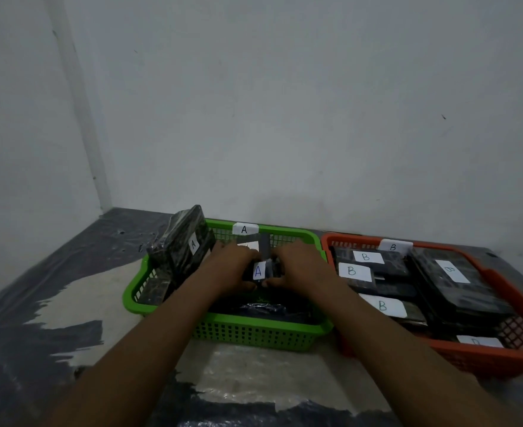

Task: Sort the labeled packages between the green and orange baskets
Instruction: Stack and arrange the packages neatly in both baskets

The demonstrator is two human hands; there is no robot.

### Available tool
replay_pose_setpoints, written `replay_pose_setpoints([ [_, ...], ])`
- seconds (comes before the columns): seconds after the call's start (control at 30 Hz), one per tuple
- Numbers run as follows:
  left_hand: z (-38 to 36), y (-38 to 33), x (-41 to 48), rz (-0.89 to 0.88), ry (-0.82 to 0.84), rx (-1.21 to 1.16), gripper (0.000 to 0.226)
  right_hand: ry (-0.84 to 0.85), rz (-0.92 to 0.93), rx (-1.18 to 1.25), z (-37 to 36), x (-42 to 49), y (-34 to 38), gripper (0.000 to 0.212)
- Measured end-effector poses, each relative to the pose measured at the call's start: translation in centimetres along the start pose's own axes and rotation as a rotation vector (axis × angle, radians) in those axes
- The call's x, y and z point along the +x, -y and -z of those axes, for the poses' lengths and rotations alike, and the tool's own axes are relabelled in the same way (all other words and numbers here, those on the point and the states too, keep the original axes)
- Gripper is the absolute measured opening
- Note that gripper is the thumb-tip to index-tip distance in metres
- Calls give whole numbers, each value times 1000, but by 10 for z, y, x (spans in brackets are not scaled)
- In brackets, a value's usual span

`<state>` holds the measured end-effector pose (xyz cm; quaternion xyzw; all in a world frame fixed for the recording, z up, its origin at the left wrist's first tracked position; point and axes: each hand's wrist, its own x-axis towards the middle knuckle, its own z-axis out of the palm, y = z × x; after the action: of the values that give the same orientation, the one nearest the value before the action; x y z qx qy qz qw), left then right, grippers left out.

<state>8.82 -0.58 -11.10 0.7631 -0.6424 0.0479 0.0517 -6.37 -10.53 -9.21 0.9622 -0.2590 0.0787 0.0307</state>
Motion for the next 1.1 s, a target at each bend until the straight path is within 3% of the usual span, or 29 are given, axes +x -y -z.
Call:
replay_pose_setpoints([
  [0.23, -10, -4, -12, 5, 49, 58, 48, 115, 1, -169, -9, 6, 9, 58],
  [0.53, -10, -4, -16, 141, 100, 68, 44, 187, 39, -128, -24, 2, 17, 62],
  [0.7, -16, -6, -13, 175, 105, 67, 33, 97, 23, 128, -2, -5, -1, 34],
  [0.8, -19, -4, -14, 187, 94, -41, 29, 212, 59, 249, 8, -18, -12, 23],
  [0.87, -20, -2, -15, 198, 96, -163, 30, 306, 87, 213, 8, -27, -12, 30],
  [0.97, -20, 0, -17, 220, 90, -270, 32, 321, 102, 86, 3, -32, -8, 39],
  [1.1, -19, 0, -18, 233, 84, -267, 32, 331, 109, -61, -1, -33, 1, 32],
])
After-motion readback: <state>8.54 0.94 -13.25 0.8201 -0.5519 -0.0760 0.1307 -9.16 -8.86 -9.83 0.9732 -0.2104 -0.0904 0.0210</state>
